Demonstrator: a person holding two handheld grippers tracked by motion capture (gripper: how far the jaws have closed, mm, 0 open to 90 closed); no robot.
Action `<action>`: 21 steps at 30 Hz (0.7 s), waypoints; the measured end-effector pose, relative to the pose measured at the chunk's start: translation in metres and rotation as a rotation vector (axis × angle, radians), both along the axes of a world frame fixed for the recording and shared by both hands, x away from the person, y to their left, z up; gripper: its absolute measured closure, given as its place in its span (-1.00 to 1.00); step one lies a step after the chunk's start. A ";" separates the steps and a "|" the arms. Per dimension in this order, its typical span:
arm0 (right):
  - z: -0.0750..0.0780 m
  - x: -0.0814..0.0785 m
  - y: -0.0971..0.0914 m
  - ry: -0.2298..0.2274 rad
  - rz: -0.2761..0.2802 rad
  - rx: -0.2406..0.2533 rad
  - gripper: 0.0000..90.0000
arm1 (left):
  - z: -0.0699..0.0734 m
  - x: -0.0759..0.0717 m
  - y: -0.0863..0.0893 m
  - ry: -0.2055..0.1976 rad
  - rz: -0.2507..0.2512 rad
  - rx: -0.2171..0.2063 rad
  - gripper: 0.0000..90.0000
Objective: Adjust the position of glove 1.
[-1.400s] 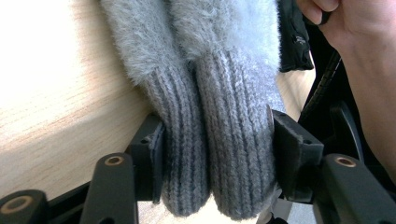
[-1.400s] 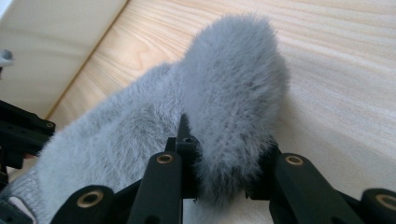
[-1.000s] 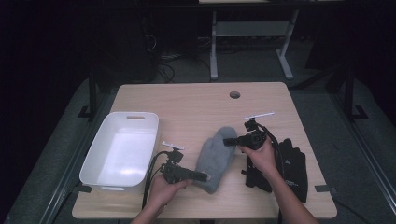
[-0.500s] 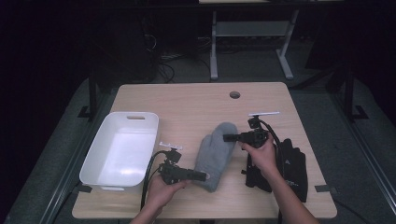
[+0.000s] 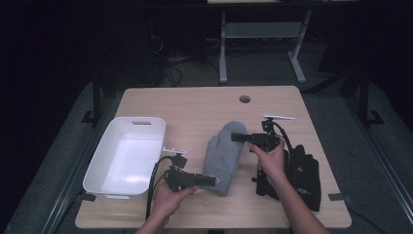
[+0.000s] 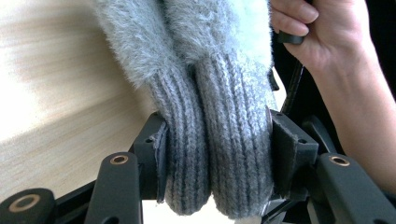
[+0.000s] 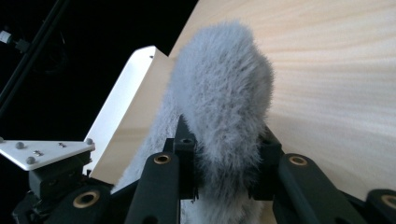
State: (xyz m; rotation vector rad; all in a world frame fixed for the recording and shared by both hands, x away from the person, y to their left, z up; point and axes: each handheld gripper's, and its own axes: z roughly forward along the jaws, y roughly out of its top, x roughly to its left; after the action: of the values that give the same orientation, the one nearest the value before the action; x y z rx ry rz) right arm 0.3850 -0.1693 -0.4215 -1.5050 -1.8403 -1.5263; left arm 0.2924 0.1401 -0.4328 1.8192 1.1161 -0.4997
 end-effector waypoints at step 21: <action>0.051 0.001 0.027 -0.067 -0.025 0.062 0.52 | 0.047 -0.005 0.027 -0.104 0.037 -0.015 0.03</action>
State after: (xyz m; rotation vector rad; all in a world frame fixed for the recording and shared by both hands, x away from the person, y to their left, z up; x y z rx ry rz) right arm 0.3864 -0.1419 -0.3707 -1.4712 -1.7994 -1.6489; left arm 0.2876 0.1676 -0.3856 1.7879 1.0705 -0.3862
